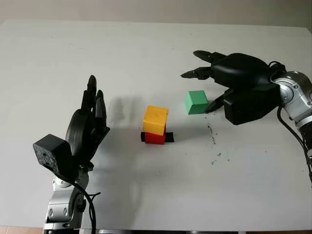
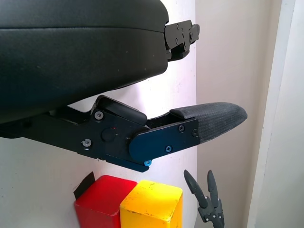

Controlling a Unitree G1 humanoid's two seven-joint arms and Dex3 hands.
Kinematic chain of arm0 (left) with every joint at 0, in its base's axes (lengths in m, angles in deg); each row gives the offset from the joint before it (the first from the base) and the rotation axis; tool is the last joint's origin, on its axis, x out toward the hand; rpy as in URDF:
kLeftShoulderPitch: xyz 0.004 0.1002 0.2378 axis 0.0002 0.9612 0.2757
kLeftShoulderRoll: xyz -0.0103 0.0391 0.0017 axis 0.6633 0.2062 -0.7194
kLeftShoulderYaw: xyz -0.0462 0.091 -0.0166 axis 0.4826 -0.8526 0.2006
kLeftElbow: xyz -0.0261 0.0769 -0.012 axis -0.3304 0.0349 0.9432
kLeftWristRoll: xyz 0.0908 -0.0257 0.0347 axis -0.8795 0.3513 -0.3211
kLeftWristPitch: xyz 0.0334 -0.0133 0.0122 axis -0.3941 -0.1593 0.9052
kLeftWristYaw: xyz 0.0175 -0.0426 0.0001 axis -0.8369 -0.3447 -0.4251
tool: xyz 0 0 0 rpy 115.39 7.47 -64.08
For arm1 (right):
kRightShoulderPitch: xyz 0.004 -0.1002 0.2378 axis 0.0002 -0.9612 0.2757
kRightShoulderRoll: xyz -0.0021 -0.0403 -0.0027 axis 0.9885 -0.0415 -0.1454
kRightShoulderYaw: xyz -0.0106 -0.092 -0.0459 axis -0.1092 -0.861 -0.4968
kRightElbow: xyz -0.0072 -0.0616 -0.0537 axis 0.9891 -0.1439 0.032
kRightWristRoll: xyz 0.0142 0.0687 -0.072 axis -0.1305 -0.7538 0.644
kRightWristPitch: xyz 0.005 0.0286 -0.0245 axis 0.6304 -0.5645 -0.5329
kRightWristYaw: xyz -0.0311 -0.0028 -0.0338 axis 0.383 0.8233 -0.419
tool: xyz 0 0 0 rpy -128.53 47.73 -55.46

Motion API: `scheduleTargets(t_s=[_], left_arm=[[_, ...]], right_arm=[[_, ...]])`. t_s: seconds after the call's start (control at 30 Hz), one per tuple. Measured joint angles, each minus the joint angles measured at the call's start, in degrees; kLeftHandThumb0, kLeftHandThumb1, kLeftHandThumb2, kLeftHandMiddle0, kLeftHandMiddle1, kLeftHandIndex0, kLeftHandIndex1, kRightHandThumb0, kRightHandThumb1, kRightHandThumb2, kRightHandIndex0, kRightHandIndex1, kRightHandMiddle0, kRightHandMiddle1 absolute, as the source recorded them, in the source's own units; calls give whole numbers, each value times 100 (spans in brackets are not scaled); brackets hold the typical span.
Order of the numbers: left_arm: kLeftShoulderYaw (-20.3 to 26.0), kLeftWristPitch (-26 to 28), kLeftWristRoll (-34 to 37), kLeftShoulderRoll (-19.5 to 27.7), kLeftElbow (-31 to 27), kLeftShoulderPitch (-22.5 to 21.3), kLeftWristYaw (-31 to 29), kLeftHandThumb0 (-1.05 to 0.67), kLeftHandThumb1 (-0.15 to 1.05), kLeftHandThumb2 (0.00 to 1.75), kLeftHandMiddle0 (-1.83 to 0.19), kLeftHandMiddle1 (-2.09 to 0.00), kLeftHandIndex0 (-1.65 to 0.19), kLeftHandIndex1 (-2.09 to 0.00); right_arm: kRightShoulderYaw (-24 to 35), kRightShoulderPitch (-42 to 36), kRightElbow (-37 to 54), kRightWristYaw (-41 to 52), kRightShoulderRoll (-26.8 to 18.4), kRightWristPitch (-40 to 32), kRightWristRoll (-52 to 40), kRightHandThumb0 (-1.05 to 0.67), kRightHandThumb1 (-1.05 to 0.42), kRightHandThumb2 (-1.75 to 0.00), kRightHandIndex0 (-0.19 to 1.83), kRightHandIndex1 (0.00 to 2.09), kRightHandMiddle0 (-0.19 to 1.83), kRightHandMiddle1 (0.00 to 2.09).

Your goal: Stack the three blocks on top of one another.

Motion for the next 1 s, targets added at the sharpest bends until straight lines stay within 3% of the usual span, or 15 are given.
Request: scheduleTargets(t_s=[0.6, 1.0], left_arm=[[16, -2, 38, 14, -10, 19, -42, -78, 105, 69, 16, -5, 17, -5], [18, 0, 44, 14, -57, 57, -43, -77, 105, 69, 16, -5, 16, -5]], right_arm=[[-262, -5, -275, -377, 29, 189, 205, -68, -90, -5, 3, 7, 55, 14], [-319, -4, -544, -709, 75, 432, 249, -63, -93, -6, 11, 7, 65, 31]])
